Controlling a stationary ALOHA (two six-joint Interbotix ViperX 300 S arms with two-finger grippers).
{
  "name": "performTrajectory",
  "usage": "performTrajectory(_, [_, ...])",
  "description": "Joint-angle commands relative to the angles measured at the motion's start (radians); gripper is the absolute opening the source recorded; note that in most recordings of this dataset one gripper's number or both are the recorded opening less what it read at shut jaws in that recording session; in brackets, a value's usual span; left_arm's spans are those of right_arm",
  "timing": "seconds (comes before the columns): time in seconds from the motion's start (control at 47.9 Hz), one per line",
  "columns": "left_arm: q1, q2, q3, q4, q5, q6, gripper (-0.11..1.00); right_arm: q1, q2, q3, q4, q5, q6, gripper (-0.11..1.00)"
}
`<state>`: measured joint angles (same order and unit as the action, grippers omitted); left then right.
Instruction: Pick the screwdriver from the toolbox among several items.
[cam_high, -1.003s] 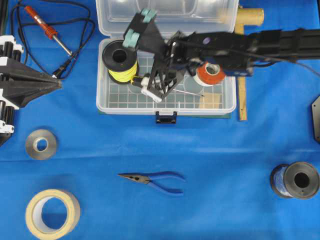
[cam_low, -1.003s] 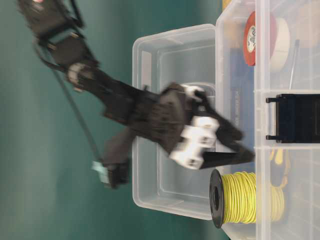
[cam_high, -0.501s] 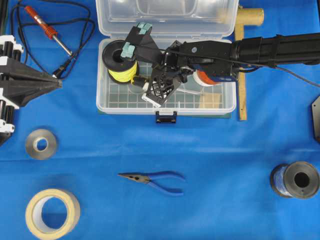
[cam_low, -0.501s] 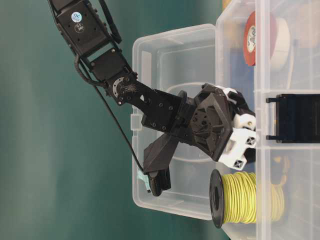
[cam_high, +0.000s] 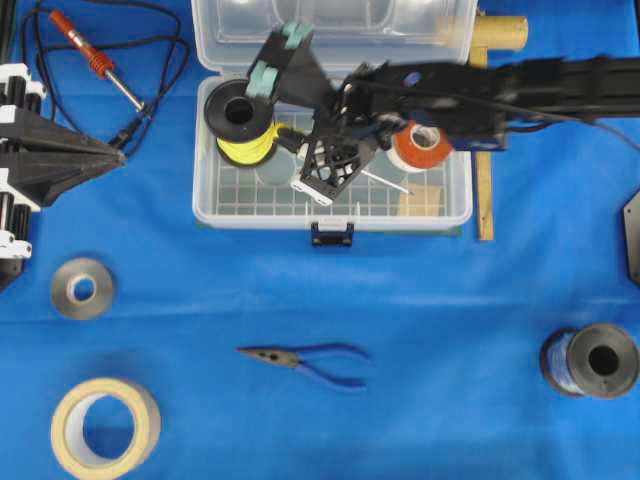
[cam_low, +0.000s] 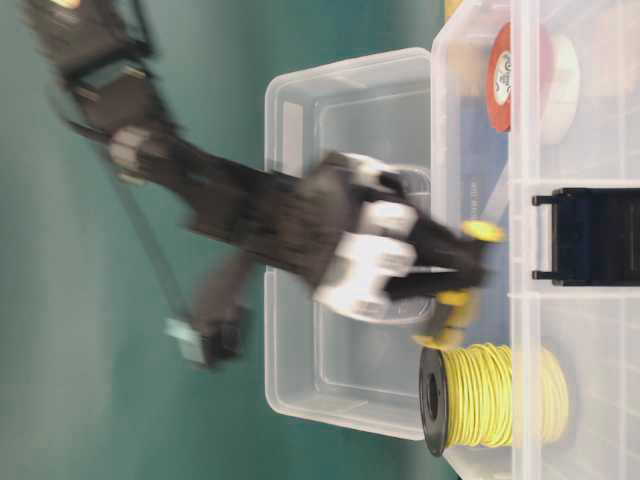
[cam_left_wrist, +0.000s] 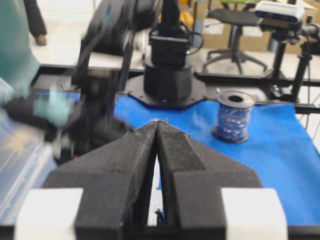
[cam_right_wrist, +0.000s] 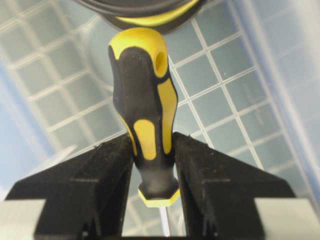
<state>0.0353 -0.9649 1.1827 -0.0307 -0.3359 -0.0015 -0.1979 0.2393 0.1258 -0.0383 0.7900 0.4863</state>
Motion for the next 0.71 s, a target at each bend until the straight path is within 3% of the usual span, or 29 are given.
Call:
performTrajectory(0.0, [0.005, 0.005, -0.011, 0.000, -0.005, 0.000, 0.00, 0.014, -0.123, -0.014, -0.003, 0.049, 0.002, 0.29])
performTrajectory(0.125, [0.009, 0.005, -0.011, 0.000, -0.003, 0.000, 0.00, 0.055, -0.213, -0.014, -0.003, 0.086, 0.003, 0.29])
performTrajectory(0.292, [0.015, 0.005, -0.005, 0.000, -0.003, 0.000, 0.00, 0.181, -0.252, -0.014, -0.011, 0.072, 0.003, 0.29])
performTrajectory(0.501, [0.021, 0.000, -0.003, -0.002, -0.003, -0.002, 0.00, 0.347, -0.160, -0.037, -0.069, 0.017, 0.003, 0.29])
performTrajectory(0.689, [0.029, -0.002, -0.003, -0.002, -0.003, -0.002, 0.00, 0.393, 0.009, -0.100, -0.066, 0.014, 0.003, 0.27])
